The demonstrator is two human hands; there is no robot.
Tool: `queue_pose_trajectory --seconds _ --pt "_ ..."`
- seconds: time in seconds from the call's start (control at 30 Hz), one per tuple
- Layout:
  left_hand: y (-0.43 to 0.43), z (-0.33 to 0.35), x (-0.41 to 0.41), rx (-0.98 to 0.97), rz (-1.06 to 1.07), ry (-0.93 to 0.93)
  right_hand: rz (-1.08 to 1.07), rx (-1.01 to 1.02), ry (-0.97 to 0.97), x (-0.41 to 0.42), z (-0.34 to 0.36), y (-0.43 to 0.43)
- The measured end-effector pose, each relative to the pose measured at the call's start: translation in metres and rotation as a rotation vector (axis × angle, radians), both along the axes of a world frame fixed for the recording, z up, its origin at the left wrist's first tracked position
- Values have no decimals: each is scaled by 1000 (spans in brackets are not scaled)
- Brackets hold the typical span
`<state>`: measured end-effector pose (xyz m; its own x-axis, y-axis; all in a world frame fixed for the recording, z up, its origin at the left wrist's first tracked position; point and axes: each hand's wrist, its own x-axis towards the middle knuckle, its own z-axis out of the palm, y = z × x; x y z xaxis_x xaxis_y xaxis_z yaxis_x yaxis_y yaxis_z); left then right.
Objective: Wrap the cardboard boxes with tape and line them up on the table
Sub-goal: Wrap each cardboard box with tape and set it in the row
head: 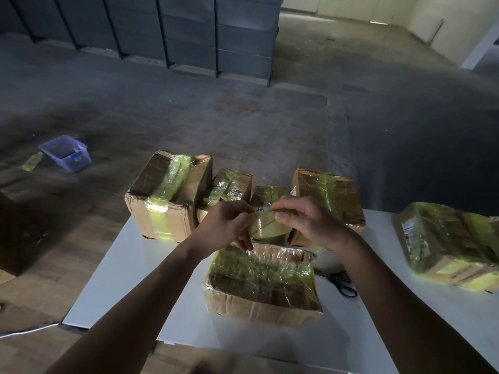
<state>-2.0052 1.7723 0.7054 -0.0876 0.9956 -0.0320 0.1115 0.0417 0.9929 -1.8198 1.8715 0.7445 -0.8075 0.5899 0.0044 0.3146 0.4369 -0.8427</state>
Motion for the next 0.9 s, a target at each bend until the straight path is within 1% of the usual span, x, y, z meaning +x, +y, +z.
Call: queue_pose_trajectory --seconds 0.17,0.23,0.33,0.37,0.47,0.63,0.73,0.8,0.87,0.9 --pt "1 4 1 -5 13 -3 -7 -2 9 -1 1 0" --pt "1 4 2 11 35 -33 -30 10 20 -1 1 1" --pt "3 1 3 47 184 -42 -68 127 4 -3 -3 1" --pt "4 0 3 63 248 3 -73 192 -6 -5 -5 1" --pt "6 -2 8 109 368 231 -74 359 -2 -8 -10 -1" --pt "9 0 16 137 404 401 -90 510 20 -13 -13 -4" --pt "10 4 17 164 409 455 -90 557 22 -15 -13 -4" --pt "10 7 15 182 376 480 -92 553 36 -15 -12 -3" --pt "10 10 13 192 346 450 -102 508 56 -13 -11 -3" --pt "10 11 12 194 337 401 -109 478 66 -12 -11 -3"
